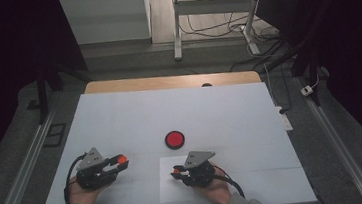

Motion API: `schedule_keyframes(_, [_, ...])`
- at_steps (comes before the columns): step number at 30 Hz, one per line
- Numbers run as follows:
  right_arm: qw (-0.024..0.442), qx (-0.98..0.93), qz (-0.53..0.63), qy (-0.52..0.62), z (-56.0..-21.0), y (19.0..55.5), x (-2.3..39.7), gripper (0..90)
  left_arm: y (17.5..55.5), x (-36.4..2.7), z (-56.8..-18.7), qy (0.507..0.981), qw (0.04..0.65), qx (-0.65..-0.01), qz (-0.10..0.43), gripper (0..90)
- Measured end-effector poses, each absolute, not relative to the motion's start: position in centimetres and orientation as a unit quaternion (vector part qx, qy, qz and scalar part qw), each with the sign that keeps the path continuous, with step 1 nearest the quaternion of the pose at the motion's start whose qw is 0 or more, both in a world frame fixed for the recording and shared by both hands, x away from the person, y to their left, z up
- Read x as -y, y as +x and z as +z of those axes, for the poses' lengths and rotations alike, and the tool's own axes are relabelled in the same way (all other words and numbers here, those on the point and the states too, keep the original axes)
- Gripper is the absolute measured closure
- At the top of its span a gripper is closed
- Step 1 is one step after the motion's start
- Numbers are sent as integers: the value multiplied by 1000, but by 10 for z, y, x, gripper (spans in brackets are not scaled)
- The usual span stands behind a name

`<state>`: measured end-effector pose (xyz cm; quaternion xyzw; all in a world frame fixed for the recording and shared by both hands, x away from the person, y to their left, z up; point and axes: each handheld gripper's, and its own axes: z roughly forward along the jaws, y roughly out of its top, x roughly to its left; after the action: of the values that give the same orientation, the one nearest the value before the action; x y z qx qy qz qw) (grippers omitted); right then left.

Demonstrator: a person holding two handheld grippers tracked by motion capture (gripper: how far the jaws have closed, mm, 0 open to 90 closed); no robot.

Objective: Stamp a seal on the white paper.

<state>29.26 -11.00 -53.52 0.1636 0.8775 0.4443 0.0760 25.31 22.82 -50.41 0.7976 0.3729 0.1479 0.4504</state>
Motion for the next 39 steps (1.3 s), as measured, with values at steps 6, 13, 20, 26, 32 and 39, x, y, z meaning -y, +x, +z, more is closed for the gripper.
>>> schedule_keyframes(6, [43,-829,520,202,-514,302,130,733,254,-229,-505,797,450,-375,148,647])
schedule_keyframes(13, [36,-819,531,213,-509,307,138,733,253,-228,-504,798,450,-373,148,647])
schedule_keyframes(20, [37,-817,533,217,-508,307,140,733,253,-228,-504,798,451,-371,147,647])
schedule_keyframes(26, [41,-809,543,221,-502,309,145,733,253,-226,-504,800,451,-369,147,647])
schedule_keyframes(32, [46,-799,556,226,-493,312,152,733,254,-226,-504,800,454,-367,143,647])
schedule_keyframes(39, [60,-789,563,241,-485,317,165,733,256,-226,-505,800,454,-366,139,647])
